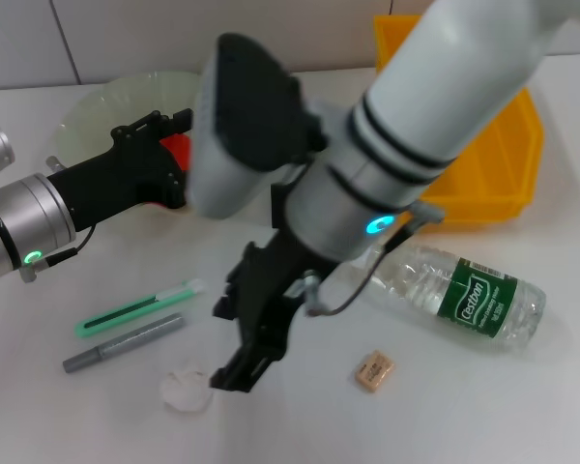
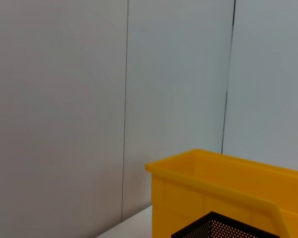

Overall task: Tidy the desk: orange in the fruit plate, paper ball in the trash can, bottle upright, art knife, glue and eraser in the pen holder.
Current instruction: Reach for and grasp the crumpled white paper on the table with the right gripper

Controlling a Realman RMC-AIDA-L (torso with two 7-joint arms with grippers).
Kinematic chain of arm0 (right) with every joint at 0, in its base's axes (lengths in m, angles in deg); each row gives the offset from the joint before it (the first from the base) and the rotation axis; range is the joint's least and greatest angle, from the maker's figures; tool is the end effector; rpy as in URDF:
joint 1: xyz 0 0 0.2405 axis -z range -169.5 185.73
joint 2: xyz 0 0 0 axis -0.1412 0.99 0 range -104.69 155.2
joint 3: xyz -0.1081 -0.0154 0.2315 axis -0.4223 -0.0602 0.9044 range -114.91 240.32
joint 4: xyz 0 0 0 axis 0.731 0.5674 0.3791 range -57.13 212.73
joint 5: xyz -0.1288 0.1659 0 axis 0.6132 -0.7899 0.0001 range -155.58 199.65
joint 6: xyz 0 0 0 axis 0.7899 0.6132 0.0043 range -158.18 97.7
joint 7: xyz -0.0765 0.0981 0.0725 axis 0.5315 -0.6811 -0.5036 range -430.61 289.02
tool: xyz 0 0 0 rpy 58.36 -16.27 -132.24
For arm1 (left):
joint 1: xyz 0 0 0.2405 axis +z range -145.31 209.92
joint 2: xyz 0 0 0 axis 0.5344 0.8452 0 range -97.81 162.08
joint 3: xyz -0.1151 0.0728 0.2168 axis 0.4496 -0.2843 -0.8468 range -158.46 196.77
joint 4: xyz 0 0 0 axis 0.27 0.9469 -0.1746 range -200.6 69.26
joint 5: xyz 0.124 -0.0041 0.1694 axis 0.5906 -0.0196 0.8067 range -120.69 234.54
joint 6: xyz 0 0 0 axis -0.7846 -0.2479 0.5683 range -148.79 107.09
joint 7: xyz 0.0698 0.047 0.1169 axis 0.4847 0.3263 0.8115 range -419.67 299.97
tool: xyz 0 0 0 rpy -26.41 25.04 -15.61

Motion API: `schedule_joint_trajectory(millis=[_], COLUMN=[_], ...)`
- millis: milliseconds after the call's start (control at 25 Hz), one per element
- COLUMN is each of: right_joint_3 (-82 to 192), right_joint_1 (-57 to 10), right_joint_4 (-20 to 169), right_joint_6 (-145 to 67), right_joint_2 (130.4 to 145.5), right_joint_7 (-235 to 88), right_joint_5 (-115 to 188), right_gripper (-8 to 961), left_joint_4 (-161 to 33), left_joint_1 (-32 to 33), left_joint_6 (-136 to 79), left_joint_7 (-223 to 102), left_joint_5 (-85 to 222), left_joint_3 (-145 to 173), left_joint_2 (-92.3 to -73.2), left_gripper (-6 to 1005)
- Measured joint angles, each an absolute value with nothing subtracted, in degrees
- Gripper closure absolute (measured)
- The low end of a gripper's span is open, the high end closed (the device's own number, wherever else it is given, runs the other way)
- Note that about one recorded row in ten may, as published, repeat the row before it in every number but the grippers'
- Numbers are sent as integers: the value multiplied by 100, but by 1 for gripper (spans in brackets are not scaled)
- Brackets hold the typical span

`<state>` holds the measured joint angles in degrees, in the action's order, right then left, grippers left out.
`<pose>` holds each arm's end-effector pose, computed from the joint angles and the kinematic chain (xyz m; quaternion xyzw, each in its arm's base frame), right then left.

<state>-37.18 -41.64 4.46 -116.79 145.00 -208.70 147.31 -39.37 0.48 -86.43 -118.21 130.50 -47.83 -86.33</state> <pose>0.0518 0.3133 -0.0851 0.9891 -0.0581 0.1311 0.0319 -0.2367 0.3702 -0.0382 -0.9052 -0.1547 -0.2937 0.2653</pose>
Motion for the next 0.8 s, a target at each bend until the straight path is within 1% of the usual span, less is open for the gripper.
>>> schedule_joint_trajectory(millis=[320, 800], right_joint_3=[-4831, -5538], right_joint_1=[-4267, -4474], right_joint_4=[702, 1087], right_joint_6=[-10539, -9966], right_joint_2=[14505, 14514], right_joint_7=[-21620, -22008], right_joint_5=[14716, 14774], right_gripper=[194, 193], left_joint_4=[-3949, -3914], left_joint_1=[2, 4], left_joint_6=[-8629, -8649], left_joint_7=[-11838, -11868], left_joint_5=[13108, 13122], left_joint_3=[-4810, -5199], left_joint_2=[-8626, -8619], left_gripper=[164, 164])
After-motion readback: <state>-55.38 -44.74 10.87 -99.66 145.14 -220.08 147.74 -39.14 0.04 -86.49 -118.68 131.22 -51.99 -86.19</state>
